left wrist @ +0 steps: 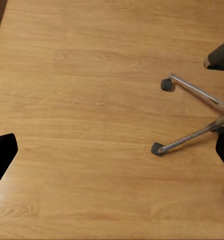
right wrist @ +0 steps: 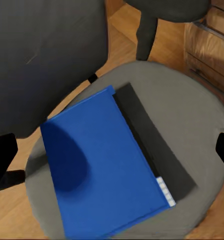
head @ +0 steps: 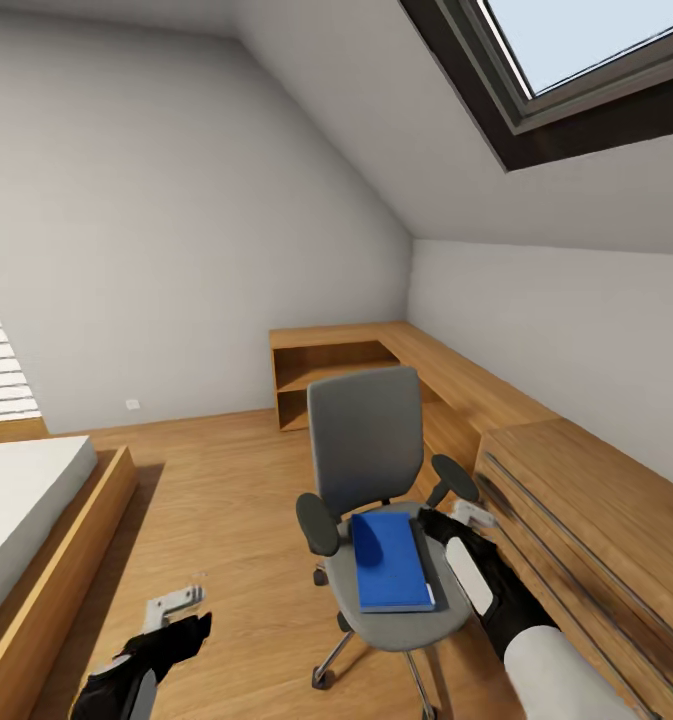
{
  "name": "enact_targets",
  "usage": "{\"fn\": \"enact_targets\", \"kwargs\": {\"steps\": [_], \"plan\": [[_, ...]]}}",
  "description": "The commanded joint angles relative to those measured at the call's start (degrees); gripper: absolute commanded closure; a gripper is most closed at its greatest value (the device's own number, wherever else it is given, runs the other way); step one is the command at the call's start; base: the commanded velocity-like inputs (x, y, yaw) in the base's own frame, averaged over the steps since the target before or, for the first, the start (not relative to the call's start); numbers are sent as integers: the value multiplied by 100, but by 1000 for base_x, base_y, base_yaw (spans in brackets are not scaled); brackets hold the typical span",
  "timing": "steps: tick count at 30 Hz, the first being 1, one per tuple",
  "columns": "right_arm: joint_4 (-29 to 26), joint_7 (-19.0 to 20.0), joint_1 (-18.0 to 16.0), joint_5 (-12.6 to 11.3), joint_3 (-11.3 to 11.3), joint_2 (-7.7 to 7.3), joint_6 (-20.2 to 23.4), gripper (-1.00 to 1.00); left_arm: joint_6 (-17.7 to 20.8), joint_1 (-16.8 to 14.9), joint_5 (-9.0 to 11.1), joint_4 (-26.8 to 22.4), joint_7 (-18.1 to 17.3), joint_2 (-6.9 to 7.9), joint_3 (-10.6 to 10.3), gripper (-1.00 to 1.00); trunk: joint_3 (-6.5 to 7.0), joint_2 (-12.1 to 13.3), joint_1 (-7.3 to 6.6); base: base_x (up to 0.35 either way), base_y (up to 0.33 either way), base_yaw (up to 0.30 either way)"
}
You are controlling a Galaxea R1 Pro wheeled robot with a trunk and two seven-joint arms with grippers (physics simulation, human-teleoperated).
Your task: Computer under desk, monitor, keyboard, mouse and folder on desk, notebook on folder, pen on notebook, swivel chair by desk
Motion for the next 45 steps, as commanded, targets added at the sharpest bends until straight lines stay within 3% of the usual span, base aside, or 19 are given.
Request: {"fn": "enact_targets", "kwargs": {"steps": [1, 6, 10, 13, 18, 22, 33, 45], "plan": [[263, -28, -145, -55, -115, -21, 69, -100, 135, -188, 64, 121, 20, -2, 3, -100, -8, -5, 0, 0, 0, 0], [1596, 29, -736, -55, -498, -118, 119, -100, 394, -878, 257, 997, 9, 3, -4, -100, -8, -5, 0, 0, 0, 0], [2195, 42, -981, -59, -620, -149, -87, -100, 334, -1130, 339, 1572, -2, 12, -1, -100, -8, -5, 0, 0, 0, 0], [2411, 42, -1065, -71, -666, -152, -329, -100, 66, -1215, 358, 1798, -6, 13, -3, -100, -8, -5, 0, 0, 0, 0], [2567, 49, -1123, -88, -703, -146, -676, -100, -674, -1275, 360, 1925, -18, 70, 4, -100, -8, -5, 0, 0, 0, 0], [2621, 106, -1142, -96, -720, -140, -901, -100, -1045, -1295, 376, 1854, -25, 240, 9, -100, -8, -5, 0, 4, 0, 0], [2638, 242, -1140, -89, -720, -158, -1772, -100, -1241, -1312, 380, 1794, -27, 358, 8, -100, -8, -5, 0, 213, 2, 0], [2643, 470, -1131, -68, -702, -90, -1988, -100, -1301, -1322, 370, 1776, -28, 344, 3, -100, -8, -5, 0, 307, 43, 0]]}}
